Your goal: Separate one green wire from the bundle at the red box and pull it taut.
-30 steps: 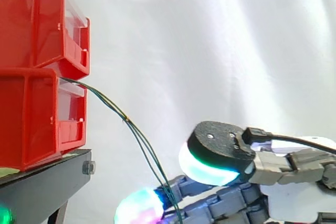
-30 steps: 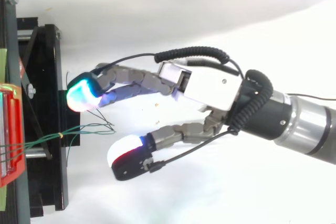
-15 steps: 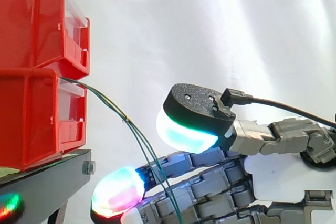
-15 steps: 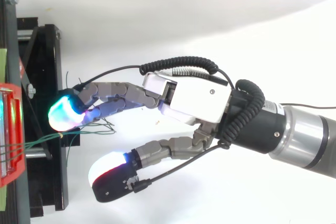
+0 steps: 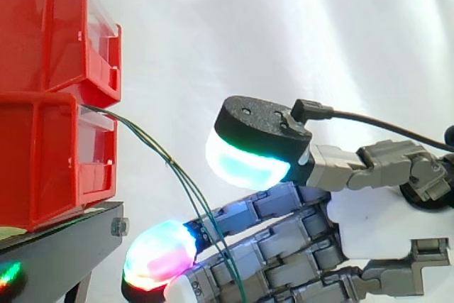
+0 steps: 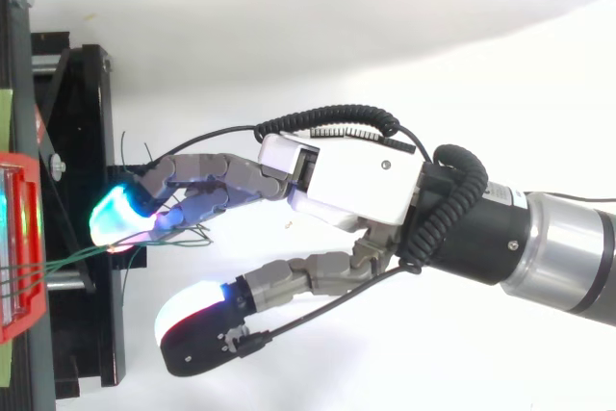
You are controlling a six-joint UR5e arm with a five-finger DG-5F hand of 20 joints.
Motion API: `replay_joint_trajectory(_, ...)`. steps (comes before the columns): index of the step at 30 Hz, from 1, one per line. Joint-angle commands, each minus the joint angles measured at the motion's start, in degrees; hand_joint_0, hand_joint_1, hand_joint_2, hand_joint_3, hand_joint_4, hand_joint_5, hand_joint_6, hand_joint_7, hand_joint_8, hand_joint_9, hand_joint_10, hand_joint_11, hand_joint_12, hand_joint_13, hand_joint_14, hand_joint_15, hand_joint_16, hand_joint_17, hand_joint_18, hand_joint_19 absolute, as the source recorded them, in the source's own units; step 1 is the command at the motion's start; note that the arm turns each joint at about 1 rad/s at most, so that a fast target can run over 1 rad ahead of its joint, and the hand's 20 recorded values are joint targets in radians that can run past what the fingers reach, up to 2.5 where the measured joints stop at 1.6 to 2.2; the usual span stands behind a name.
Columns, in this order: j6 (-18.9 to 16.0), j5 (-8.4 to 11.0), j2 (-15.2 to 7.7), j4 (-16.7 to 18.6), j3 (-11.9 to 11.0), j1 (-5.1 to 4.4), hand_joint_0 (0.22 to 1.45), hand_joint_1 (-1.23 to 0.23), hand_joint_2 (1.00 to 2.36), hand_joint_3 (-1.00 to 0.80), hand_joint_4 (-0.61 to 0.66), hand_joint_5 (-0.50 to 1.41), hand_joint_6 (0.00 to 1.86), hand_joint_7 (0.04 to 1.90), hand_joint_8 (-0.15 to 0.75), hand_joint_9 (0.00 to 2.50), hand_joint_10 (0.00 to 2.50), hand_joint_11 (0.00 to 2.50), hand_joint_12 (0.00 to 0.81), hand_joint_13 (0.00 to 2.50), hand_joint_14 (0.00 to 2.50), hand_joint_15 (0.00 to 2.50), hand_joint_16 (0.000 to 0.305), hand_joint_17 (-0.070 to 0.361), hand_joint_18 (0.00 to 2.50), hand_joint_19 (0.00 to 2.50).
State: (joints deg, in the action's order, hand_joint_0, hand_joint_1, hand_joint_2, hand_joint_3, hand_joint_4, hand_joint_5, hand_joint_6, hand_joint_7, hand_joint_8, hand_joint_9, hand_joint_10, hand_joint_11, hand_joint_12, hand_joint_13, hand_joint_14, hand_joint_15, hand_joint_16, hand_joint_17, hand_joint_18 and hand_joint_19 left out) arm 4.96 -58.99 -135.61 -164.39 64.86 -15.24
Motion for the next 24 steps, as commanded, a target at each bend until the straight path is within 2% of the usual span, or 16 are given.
replay_joint_trajectory(1, -0.03, -0.07, -0.01, -0.49, -0.53, 0.03, 0.53, -0.69, 1.0, -0.46, 0.28, -0.15, 0.5, 0.84, 0.248, 0.56, 0.01, 0.16, 0.317, 0.29, 0.0, 0.02, 0.054, 0.121, 0.35, 0.33)
replay_joint_trajectory(8, -0.12, -0.24, 0.08, -0.84, -0.88, 0.21, 0.53, -0.69, 1.0, -0.46, 0.29, -0.14, 0.5, 0.85, 0.249, 0.57, 0.01, 0.17, 0.313, 0.3, 0.0, 0.02, 0.053, 0.12, 0.37, 0.34)
replay_joint_trajectory(10, -0.12, -1.03, -0.01, -1.54, -1.67, 0.21, 0.54, -0.69, 1.0, -0.46, 0.29, -0.14, 0.5, 0.86, 0.248, 0.57, 0.01, 0.17, 0.313, 0.3, 0.0, 0.02, 0.053, 0.12, 0.37, 0.33)
replay_joint_trajectory(16, -0.12, -1.03, -0.01, -1.54, -1.67, 0.21, 0.55, -0.67, 1.0, -0.46, 0.29, -0.12, 0.5, 0.94, 0.249, 0.59, 0.01, 0.17, 0.31, 0.31, 0.0, 0.03, 0.053, 0.118, 0.37, 0.34)
replay_joint_trajectory(21, -0.39, -1.03, -0.01, -1.98, -2.9, 0.29, 0.61, -0.6, 1.01, -0.44, 0.24, -0.12, 0.5, 1.04, 0.244, 0.61, 0.01, 0.21, 0.3, 0.32, 0.0, 0.04, 0.05, 0.114, 0.37, 0.35)
replay_joint_trajectory(24, -0.39, -1.12, -0.01, -2.16, -2.9, 0.38, 0.62, -0.59, 1.01, -0.44, 0.23, -0.12, 0.5, 1.08, 0.243, 0.63, 0.01, 0.25, 0.298, 0.35, 0.0, 0.06, 0.05, 0.113, 0.39, 0.37)
